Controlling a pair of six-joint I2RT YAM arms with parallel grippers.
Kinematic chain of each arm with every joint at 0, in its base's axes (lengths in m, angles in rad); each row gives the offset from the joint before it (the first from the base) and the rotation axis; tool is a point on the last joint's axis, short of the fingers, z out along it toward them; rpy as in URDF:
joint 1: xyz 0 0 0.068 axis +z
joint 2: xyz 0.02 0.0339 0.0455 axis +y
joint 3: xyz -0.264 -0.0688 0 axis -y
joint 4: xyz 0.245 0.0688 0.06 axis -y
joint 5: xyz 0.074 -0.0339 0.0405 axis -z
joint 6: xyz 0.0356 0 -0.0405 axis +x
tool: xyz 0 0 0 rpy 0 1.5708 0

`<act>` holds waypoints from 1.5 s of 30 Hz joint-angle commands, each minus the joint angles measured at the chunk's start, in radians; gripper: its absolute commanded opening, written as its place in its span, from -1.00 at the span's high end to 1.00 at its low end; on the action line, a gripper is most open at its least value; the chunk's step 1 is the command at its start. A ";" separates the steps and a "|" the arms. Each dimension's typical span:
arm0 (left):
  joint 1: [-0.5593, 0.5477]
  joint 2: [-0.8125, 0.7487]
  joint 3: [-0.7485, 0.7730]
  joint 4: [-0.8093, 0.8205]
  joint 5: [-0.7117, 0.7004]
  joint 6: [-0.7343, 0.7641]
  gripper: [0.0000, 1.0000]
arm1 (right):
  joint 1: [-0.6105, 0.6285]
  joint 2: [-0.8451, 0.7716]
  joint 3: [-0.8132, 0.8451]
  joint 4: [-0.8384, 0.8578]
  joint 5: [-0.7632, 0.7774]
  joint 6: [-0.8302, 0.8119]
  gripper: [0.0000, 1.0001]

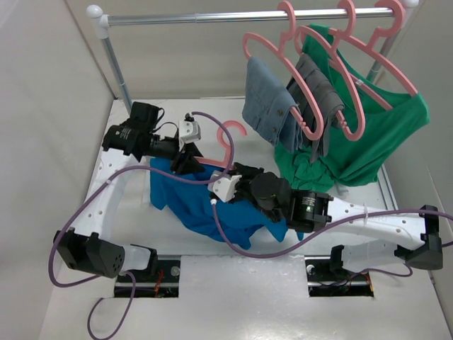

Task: Place the t-shirt on the hanger
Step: Place tshirt on hanger

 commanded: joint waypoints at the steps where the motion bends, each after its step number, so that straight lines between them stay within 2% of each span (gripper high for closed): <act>1: -0.003 -0.018 0.062 0.016 0.080 -0.031 0.27 | 0.011 -0.036 0.007 0.105 0.000 -0.011 1.00; 4: -0.003 -0.038 0.099 0.020 0.080 -0.049 -0.22 | 0.011 -0.036 -0.002 0.094 0.000 -0.002 1.00; 8: -0.003 -0.059 0.099 0.077 0.069 -0.100 -0.26 | 0.011 -0.045 -0.002 0.085 0.000 -0.002 1.00; 10: -0.003 -0.059 0.088 0.077 0.058 -0.118 -0.12 | 0.011 -0.045 -0.002 0.085 0.000 -0.002 1.00; 12: -0.003 -0.036 0.088 0.064 0.043 -0.118 0.17 | 0.011 -0.045 -0.002 0.085 0.000 -0.002 1.00; 18: -0.074 0.010 0.098 -0.033 -0.035 -0.049 0.19 | 0.011 -0.045 -0.002 0.085 0.000 -0.002 1.00; 20: -0.074 0.010 0.098 -0.024 -0.025 -0.049 0.38 | 0.011 -0.045 -0.002 0.076 0.000 -0.002 1.00; 21: -0.074 0.010 0.107 -0.015 -0.024 -0.060 0.56 | 0.011 -0.045 -0.002 0.076 0.000 -0.002 1.00; 23: -0.074 0.010 0.107 -0.004 -0.024 -0.071 0.71 | 0.011 -0.045 -0.002 0.076 0.000 0.007 1.00; 25: -0.074 0.010 0.119 -0.004 -0.024 -0.080 1.00 | 0.011 -0.055 -0.002 0.076 0.000 0.007 1.00; 30: -0.074 -0.013 0.128 0.005 -0.047 -0.107 1.00 | 0.011 -0.055 -0.011 0.076 0.018 0.017 1.00; 34: -0.074 -0.103 0.070 0.135 -0.107 -0.176 1.00 | 0.011 -0.055 -0.021 0.076 0.057 0.044 1.00; 35: -0.074 -0.148 0.027 0.158 -0.107 -0.204 1.00 | 0.011 -0.055 -0.021 0.076 0.072 0.059 0.78; 37: -0.074 -0.182 -0.007 0.185 -0.118 -0.213 1.00 | 0.011 -0.044 -0.030 0.076 0.083 0.073 0.21; 38: -0.074 -0.191 -0.017 0.185 -0.118 -0.213 1.00 | 0.011 -0.033 -0.030 0.076 0.083 0.073 -0.18; 39: -0.074 -0.205 -0.033 0.185 -0.118 -0.224 1.00 | 0.011 -0.022 -0.030 0.076 0.092 0.102 -0.38; 42: -0.074 -0.237 -0.071 0.185 -0.147 -0.252 1.00 | 0.011 -0.013 -0.030 0.076 0.112 0.145 -0.70; 45: -0.049 -0.286 -0.144 0.282 -0.236 -0.345 1.00 | 0.011 -0.013 -0.021 0.076 0.133 0.170 -0.81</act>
